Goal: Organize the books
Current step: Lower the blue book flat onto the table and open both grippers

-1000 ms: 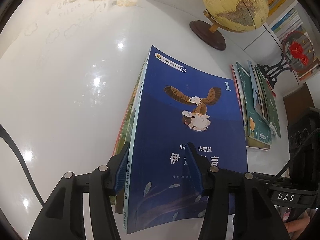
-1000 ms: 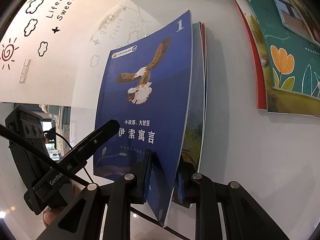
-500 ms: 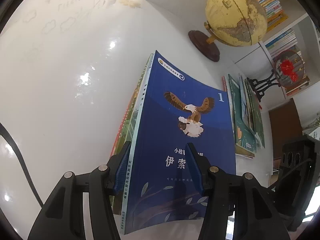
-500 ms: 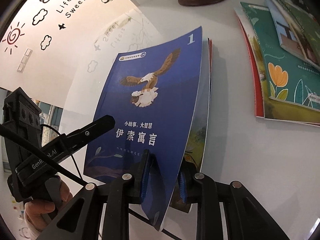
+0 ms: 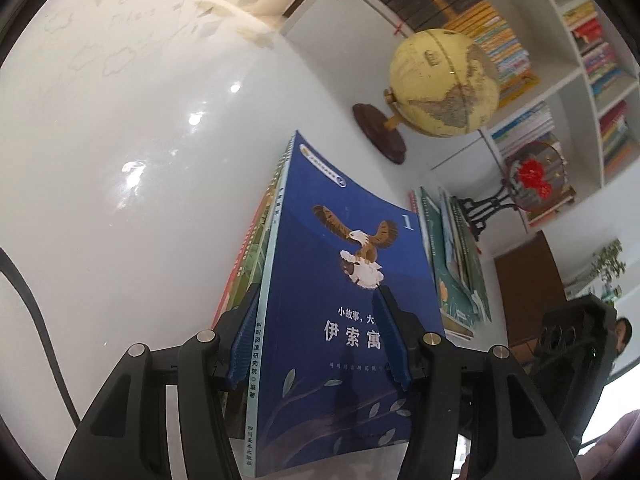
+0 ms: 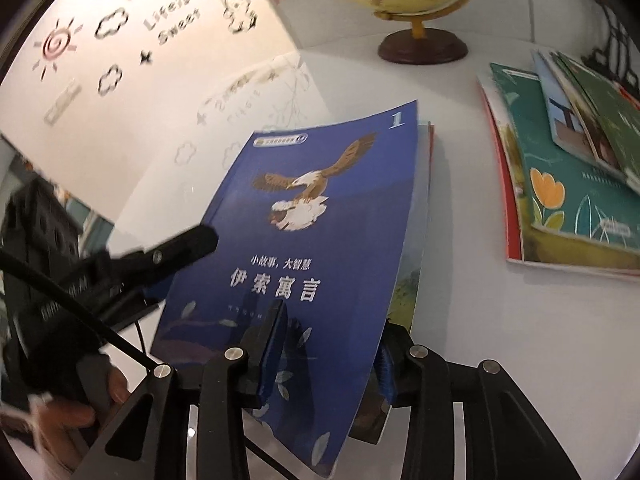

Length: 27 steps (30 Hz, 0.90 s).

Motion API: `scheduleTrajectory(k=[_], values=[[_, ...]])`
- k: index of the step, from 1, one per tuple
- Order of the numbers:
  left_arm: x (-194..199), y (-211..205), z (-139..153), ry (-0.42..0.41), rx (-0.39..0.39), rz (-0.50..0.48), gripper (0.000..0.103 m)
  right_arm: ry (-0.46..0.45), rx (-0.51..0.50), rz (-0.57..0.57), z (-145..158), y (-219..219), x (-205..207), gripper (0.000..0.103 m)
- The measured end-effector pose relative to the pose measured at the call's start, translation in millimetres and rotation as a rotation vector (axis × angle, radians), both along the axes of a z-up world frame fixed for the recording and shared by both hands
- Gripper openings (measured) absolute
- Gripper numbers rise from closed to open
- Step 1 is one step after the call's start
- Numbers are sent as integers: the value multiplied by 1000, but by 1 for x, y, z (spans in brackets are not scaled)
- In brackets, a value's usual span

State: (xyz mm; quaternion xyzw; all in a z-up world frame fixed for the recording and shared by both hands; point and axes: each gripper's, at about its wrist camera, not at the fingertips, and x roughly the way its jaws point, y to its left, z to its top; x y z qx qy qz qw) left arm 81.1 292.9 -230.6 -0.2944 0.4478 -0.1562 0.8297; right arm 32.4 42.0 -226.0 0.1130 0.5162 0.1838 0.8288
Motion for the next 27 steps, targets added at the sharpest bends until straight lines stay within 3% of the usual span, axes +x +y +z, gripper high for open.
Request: scheduleTrajectory(k=[2,6,11,15,18,21,24,27], values=[[-2,3,-1,-1,-17,4,53,-18,-3,-11,0,3,0,39],[4,2,2,37,-2,2,53,-3,-12,1,3,9,6,54],[17,-6,15,98,244,28,61,58,-4,4,5,6,19,55],[27,-6,23,116,355,48,71,84,3,-38,6,-8,25,55],[34,-11,31,189,471,52,72,111,-1,-95,5,-24,28,56],[42,-22,49,197,551,63,72,141,13,-155,2,-48,29,56],[52,-37,64,182,594,62,72,88,-37,-159,12,-66,29,56],[62,-58,68,173,596,50,72,-22,-161,-74,30,-74,36,56]])
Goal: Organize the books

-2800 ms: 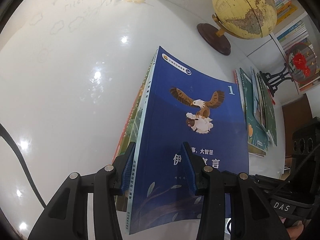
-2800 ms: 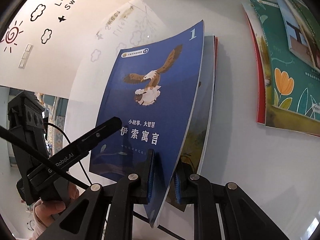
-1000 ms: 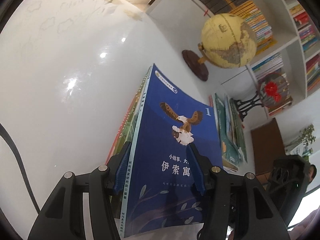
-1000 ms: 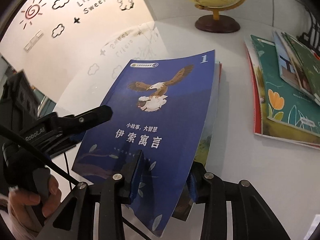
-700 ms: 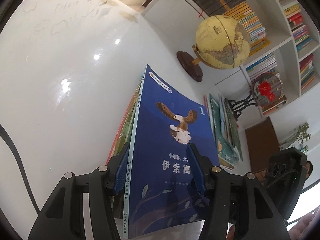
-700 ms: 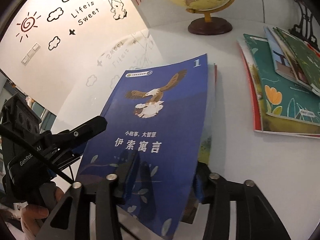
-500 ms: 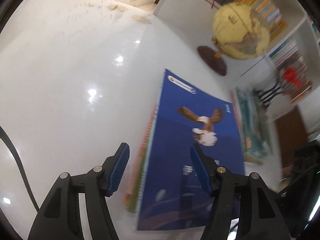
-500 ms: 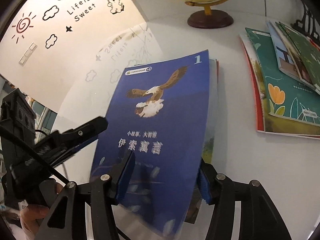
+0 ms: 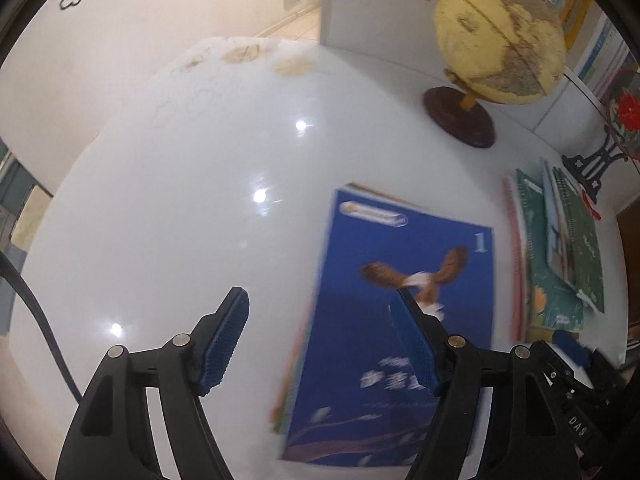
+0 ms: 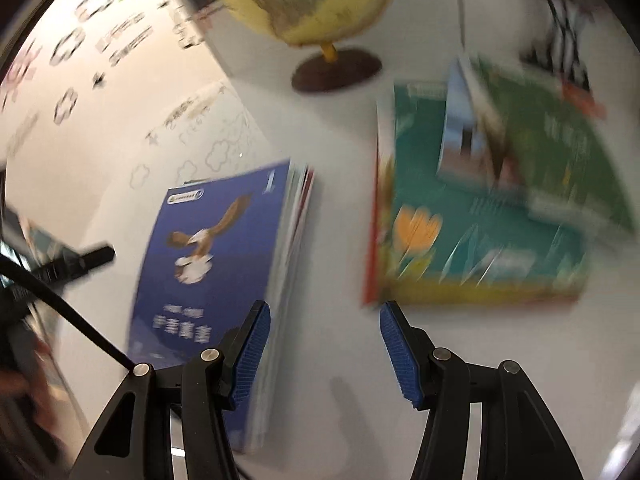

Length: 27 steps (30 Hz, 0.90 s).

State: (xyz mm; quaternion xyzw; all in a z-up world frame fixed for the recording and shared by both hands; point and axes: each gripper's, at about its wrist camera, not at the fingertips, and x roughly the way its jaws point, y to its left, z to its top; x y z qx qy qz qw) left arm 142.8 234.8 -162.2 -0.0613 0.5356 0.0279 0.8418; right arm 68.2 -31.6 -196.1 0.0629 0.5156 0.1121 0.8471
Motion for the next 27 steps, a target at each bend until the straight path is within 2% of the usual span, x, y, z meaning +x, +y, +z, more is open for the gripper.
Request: scheduleTrajectory(k=[4,6,8,11,16,19,23,25,27], values=[[9,-35,-6,19,-22,-52,72,-101,-147,131,13,-16,14,56],[14,-60,-7,24,-16,-94,72,-130,-215,159,17,-32,22,56],[15,-83,-8,26,-1,-135,72,-164,-318,145,20,-53,30,57],[17,-124,-9,25,-16,-208,72,-192,-368,79,20,-88,38,59],[22,-177,-5,-17,-49,-301,72,-216,-347,-38,18,-148,35,59],[31,-208,-6,-29,-101,-325,72,-196,-230,-122,11,-184,38,59],[44,-243,-13,-54,-194,-320,72,-216,10,-220,0,-237,37,59],[50,-258,-17,-83,-219,-299,72,-244,47,-244,0,-252,38,59],[55,-270,-21,-111,-219,-272,72,-239,41,-249,-3,-261,45,59]])
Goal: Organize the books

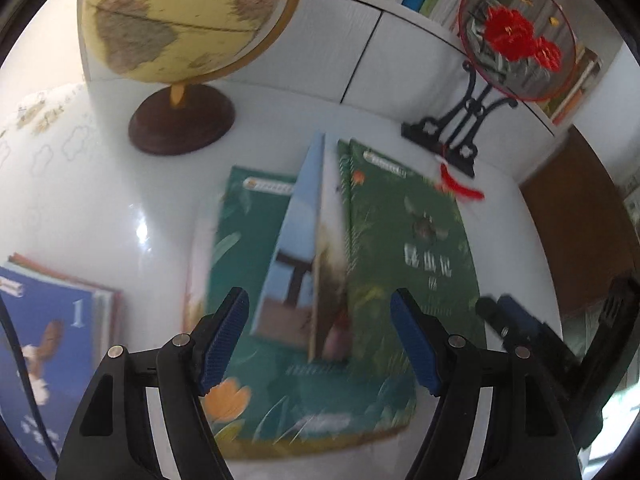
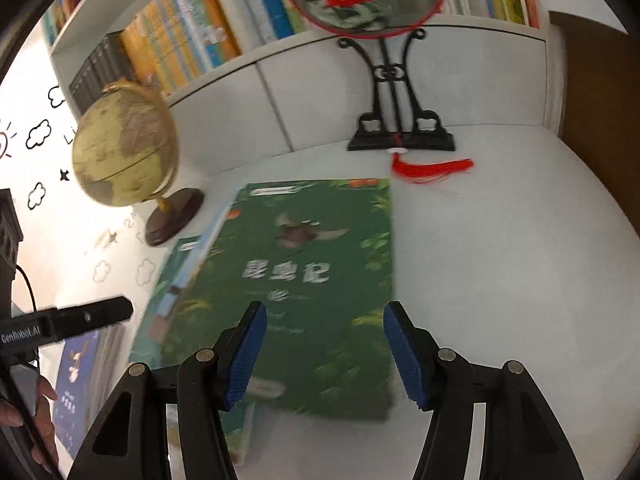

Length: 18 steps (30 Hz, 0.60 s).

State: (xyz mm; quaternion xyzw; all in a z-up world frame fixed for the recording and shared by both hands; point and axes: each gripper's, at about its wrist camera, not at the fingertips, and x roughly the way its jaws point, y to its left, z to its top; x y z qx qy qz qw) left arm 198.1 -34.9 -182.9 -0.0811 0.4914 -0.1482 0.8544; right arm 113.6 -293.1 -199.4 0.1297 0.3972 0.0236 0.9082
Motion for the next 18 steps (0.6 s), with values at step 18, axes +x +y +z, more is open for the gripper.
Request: scheduleTrajectory(k=[18], values=[[6,-46,-28,-17,86,-30,59,40,112,118,-25,-3,30,59]])
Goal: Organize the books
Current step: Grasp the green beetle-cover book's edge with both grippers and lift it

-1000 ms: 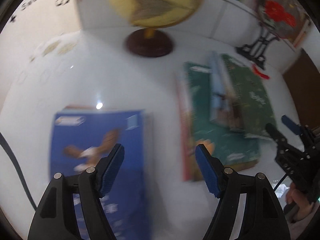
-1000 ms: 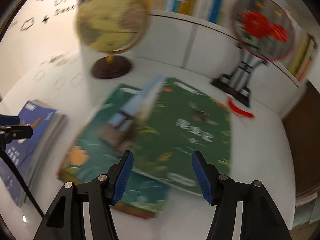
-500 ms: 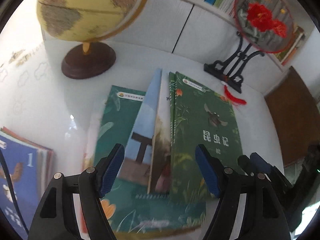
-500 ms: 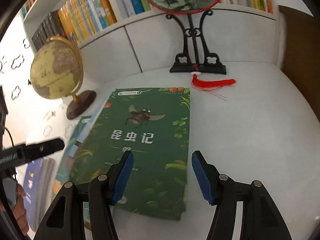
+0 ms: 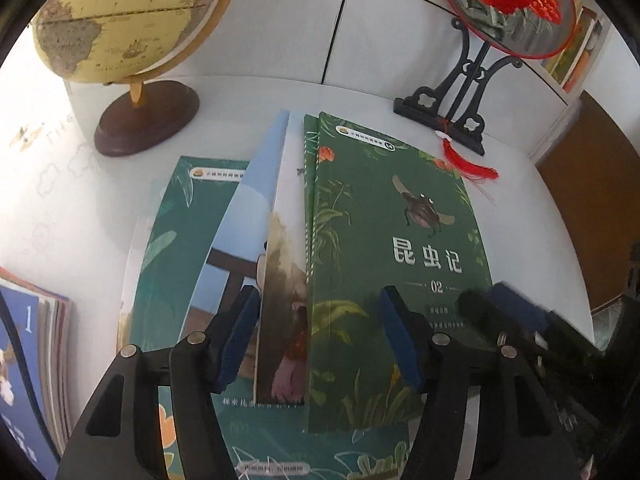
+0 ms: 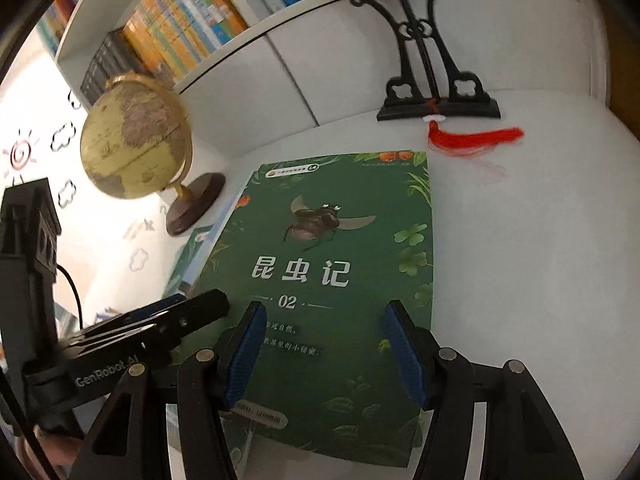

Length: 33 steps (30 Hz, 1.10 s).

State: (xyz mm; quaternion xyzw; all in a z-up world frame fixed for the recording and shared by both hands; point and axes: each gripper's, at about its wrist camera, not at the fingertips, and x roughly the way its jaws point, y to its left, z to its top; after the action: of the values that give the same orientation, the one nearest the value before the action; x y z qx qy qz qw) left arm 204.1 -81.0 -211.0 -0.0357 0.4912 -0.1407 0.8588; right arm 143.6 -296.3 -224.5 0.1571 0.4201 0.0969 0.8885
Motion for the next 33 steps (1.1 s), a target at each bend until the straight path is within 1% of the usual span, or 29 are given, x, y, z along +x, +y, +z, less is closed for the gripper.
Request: scheduleTrajectory(k=[2,3,5,6,7,11,14,16,18,19,20,21,24,25,27,28,29,30,32,33], values=[[0,3,0,3,-8,4,59,-20,-85,-72,3,-3,-5,59],[-1,4,1,3,-9,0,59,-9,-82,-101,0,-8,-6,59],[-3,2,1,-1,5,-17,59,59,1,-97,-11,-17,-4,60],[-5,0,2,-6,16,-27,59,64,38,-104,-14,-19,-5,60],[-8,0,1,-3,18,-31,59,51,40,-109,-13,-19,-7,61],[-23,4,-1,25,-7,-23,58,74,39,-93,-13,-13,-10,63],[-39,0,-1,15,30,-46,59,100,80,-70,-12,-7,-17,64],[-46,-1,0,11,43,-65,58,95,35,-48,-9,5,-22,66],[-50,3,1,8,44,-81,58,86,-17,-37,-7,13,-32,66],[-50,9,3,-6,46,-64,57,84,-15,-38,-7,13,-35,66],[-48,16,6,-17,36,-35,57,84,5,-48,-7,11,-39,66],[-44,23,8,-17,7,-12,57,82,21,-60,-8,9,-41,66],[-30,36,10,23,-107,23,58,75,72,-112,-9,-1,-43,66],[-24,37,10,36,-122,30,60,76,87,-121,-10,-3,-42,66],[-15,31,4,90,-74,45,60,83,126,-120,-9,-6,-39,66],[-12,29,1,116,-65,53,60,86,147,-111,-9,-5,-38,67],[-13,29,-1,129,-72,57,60,95,139,-108,-8,-3,-38,67],[-14,27,1,122,-92,52,60,104,124,-102,-8,0,-38,67],[-17,22,3,123,-129,21,60,112,89,-88,-8,6,-38,67],[-19,16,3,125,-115,6,62,109,83,-88,-8,7,-39,67]])
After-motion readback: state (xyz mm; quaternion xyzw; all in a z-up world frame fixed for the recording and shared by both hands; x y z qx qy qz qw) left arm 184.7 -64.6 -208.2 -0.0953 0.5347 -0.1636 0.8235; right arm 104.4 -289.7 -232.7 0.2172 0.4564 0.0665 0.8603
